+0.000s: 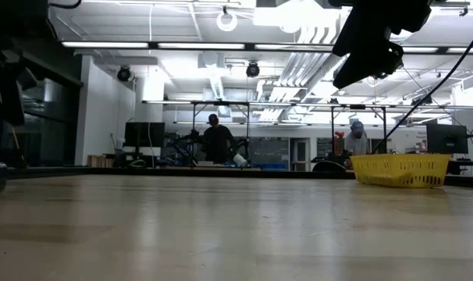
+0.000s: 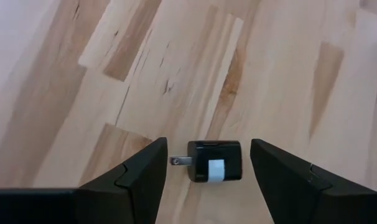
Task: Pick & Place Office items
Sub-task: Put the black charger adapter into the orange bin
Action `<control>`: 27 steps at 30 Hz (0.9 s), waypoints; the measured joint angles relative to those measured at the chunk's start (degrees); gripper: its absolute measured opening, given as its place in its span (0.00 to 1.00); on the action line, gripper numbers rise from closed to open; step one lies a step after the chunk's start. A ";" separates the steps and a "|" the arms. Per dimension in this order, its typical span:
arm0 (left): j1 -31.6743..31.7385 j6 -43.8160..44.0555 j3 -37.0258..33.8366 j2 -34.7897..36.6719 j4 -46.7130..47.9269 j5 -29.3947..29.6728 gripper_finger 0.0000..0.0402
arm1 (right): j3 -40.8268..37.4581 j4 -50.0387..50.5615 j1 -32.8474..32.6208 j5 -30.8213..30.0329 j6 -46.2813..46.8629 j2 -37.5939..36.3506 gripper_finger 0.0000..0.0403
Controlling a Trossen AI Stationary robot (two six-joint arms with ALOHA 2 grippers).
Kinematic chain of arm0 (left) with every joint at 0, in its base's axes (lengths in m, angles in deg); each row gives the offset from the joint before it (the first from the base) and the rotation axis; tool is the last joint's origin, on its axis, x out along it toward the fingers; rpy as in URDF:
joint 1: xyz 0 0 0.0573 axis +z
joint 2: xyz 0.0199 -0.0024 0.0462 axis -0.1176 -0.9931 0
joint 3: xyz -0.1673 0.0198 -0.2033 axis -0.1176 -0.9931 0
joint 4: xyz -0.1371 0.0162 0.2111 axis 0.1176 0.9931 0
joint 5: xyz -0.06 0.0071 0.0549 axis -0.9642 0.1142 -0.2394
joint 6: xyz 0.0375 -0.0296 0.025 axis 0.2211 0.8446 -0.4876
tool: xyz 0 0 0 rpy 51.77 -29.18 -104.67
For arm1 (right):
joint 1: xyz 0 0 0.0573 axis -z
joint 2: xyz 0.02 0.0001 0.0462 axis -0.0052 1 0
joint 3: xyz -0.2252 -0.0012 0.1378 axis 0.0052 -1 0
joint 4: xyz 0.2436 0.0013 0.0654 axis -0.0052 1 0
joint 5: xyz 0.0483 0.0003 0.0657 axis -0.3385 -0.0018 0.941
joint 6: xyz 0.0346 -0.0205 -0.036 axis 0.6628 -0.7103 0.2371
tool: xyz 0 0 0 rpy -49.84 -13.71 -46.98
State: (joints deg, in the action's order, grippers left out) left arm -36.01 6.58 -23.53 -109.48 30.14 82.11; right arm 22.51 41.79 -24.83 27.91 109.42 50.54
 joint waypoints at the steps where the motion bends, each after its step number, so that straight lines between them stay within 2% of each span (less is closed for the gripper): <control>1: 0.00 -2.35 0.00 0.00 0.00 0.00 0.55 | 0.00 0.00 0.00 0.01 0.01 0.00 0.68; 7: 0.00 -19.96 0.00 0.00 -0.19 -0.55 0.55 | 0.00 0.00 0.00 0.00 0.00 0.00 0.68; 11: 0.49 -27.96 0.00 0.00 -0.26 -1.78 0.55 | 0.00 0.00 0.00 0.00 0.02 0.00 0.68; 21: 8.33 -41.89 0.48 0.00 -0.16 -18.71 0.55 | 0.00 0.00 0.00 0.00 0.01 0.00 0.68; 27: 12.76 -52.29 0.75 -0.29 1.46 -19.10 0.55 | 0.00 0.02 0.00 0.00 0.02 0.00 0.68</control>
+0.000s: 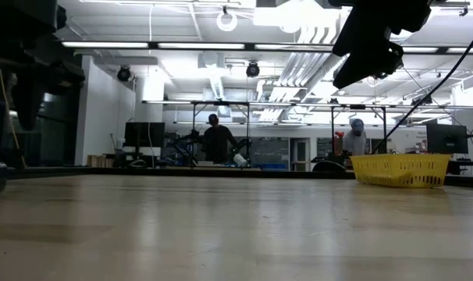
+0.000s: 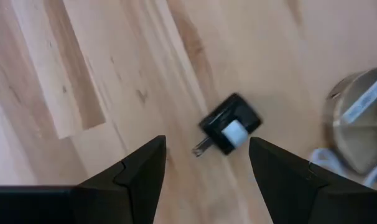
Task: Pick & Place Office items
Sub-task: Put the black charger adapter into the orange bin
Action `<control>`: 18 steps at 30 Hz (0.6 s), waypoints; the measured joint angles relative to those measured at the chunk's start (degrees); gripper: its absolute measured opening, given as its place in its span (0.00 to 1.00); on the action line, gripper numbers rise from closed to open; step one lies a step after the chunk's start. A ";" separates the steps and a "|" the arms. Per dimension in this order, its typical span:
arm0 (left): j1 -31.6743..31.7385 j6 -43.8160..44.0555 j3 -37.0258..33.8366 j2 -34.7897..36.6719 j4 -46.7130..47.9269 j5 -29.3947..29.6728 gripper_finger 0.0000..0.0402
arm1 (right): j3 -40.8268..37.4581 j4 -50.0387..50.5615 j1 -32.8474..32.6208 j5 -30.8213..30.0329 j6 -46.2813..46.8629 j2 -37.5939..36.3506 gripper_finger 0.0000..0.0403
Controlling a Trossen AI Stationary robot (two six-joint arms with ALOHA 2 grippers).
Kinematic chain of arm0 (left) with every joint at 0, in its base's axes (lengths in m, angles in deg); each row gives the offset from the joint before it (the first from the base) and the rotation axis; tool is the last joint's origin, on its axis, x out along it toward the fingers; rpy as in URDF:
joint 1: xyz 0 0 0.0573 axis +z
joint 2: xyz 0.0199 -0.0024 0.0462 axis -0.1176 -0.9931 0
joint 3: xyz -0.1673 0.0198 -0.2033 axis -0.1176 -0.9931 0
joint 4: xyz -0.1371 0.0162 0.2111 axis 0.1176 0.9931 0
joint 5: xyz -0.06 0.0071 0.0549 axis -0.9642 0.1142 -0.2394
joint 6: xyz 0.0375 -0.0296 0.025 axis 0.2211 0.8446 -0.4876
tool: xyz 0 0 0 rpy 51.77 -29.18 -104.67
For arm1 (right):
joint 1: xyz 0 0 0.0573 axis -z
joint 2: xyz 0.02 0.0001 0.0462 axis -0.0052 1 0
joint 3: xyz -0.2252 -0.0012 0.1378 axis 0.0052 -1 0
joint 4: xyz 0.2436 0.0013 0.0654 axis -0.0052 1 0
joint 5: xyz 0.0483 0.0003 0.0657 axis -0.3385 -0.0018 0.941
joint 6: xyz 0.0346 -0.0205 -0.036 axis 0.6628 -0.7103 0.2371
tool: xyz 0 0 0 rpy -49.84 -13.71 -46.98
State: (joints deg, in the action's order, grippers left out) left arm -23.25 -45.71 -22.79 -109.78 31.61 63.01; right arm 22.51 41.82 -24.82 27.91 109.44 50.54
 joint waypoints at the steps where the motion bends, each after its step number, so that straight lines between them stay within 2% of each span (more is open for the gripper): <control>1: 0.41 -1.36 0.02 -0.44 0.28 0.04 0.55 | 0.00 0.00 0.00 0.00 -0.02 0.00 0.68; 8: 0.28 -10.57 2.86 -5.70 4.36 -2.58 0.55 | 0.00 -1.03 0.01 0.00 -0.02 -0.02 0.68; 12: -1.11 -16.64 6.42 -8.66 7.38 -1.83 0.55 | 0.00 -2.65 0.01 0.00 -0.02 -0.02 0.68; 18: -2.29 -25.85 7.54 -12.13 6.78 -0.83 0.55 | 0.00 -4.39 0.02 0.00 -0.02 -0.02 0.68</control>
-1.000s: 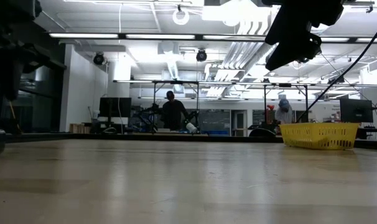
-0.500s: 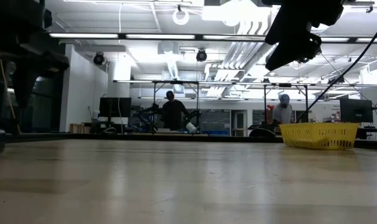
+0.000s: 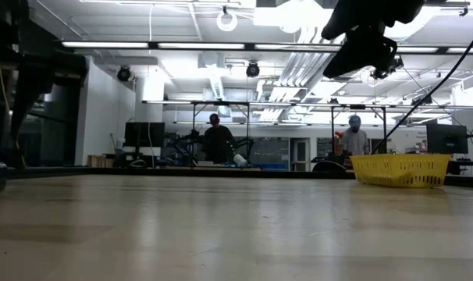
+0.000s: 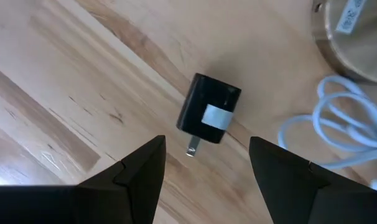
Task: Pick & Place Office items
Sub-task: Put the black charger adapter into the orange bin
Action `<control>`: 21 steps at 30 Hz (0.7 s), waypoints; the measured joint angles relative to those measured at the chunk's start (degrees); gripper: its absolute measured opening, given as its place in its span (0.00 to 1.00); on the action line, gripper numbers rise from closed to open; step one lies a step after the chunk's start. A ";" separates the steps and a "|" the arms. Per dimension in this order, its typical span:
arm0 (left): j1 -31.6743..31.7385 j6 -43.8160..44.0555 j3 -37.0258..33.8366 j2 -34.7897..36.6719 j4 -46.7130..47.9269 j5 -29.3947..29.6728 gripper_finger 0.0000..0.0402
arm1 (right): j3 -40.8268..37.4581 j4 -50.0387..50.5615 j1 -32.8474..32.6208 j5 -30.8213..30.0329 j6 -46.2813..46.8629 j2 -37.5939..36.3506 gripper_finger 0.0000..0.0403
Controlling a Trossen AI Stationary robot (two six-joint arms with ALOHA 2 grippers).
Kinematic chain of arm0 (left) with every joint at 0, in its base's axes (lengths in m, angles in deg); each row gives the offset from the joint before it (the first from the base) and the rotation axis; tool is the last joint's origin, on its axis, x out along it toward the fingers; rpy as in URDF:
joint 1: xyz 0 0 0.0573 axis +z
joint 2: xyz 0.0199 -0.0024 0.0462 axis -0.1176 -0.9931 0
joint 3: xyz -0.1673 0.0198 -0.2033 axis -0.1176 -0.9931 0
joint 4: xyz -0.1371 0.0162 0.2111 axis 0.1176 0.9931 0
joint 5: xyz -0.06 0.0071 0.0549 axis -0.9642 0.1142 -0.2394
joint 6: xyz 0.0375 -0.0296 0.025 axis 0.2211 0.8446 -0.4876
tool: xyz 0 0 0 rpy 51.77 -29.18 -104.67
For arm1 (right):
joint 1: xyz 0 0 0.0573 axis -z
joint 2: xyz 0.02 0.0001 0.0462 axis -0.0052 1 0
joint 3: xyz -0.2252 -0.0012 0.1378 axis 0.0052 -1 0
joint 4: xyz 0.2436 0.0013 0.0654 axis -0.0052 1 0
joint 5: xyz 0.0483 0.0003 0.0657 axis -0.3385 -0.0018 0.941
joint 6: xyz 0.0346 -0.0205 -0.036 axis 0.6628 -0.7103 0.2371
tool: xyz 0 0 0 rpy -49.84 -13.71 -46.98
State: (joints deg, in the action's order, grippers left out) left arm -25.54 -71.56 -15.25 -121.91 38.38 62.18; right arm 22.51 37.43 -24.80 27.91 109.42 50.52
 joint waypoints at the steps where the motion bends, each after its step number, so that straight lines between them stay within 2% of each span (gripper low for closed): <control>1: 0.16 -0.88 0.02 -0.38 -0.25 0.03 0.55 | 0.00 -0.48 0.00 0.00 0.00 0.00 0.68; 7: 1.17 -5.26 0.02 -1.89 -2.26 0.38 0.55 | 0.00 -2.04 -0.02 0.00 0.00 0.00 0.68; 21: 1.14 -5.52 0.02 -5.04 -5.44 -1.39 0.55 | 0.00 -2.86 -0.01 0.00 0.02 0.00 0.68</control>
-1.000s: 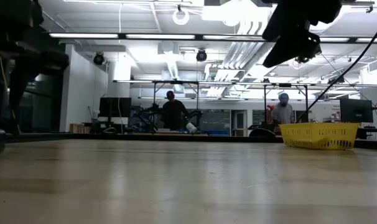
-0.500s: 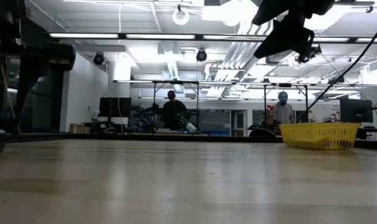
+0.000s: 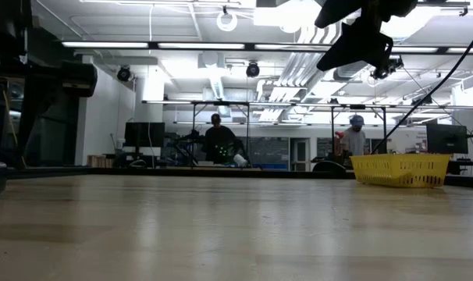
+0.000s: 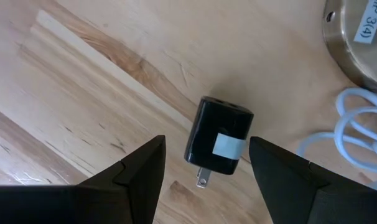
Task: Pick & Place Office items
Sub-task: Put the black charger adapter into the orange bin
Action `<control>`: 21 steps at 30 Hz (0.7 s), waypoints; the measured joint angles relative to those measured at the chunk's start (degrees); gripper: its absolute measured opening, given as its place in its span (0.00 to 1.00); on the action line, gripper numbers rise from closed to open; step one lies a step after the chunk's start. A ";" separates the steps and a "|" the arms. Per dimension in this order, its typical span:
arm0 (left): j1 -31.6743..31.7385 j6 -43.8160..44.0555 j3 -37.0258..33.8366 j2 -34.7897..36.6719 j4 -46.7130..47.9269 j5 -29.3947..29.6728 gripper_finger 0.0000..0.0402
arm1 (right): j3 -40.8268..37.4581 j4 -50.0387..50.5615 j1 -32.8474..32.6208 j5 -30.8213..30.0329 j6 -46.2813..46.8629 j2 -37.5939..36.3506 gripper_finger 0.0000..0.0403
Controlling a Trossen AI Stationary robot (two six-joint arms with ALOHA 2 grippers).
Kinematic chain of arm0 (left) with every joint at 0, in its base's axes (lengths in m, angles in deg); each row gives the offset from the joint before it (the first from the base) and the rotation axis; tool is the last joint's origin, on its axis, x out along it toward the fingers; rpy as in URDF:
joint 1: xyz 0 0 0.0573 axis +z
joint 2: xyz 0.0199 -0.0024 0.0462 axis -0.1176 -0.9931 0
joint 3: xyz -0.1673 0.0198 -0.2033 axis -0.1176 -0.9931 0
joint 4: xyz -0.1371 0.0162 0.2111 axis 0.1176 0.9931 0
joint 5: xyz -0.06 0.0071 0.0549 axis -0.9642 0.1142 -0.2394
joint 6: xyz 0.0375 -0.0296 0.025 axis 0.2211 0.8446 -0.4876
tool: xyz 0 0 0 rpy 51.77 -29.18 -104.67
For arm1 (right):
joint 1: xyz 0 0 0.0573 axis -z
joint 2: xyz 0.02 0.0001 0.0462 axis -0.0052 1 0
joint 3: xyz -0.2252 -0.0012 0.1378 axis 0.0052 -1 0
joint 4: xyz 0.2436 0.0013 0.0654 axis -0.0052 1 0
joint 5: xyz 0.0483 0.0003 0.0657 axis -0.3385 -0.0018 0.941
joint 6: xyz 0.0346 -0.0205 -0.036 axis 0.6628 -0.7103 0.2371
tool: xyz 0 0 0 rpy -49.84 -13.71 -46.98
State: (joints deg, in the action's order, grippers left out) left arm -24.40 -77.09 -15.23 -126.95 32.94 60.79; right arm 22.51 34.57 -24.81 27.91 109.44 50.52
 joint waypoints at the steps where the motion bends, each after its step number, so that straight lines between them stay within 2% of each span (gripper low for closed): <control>1: -0.10 -0.16 0.00 -0.08 -0.12 -0.06 0.55 | 0.00 -0.22 0.00 0.00 -0.02 0.00 0.68; 21: -2.08 -4.41 0.00 -3.80 -2.12 1.11 0.55 | 0.00 -1.58 0.00 0.00 -0.02 0.00 0.68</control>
State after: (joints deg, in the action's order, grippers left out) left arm -26.48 -81.50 -15.23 -130.75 30.82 61.90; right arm 22.51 32.99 -24.81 27.91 109.42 50.52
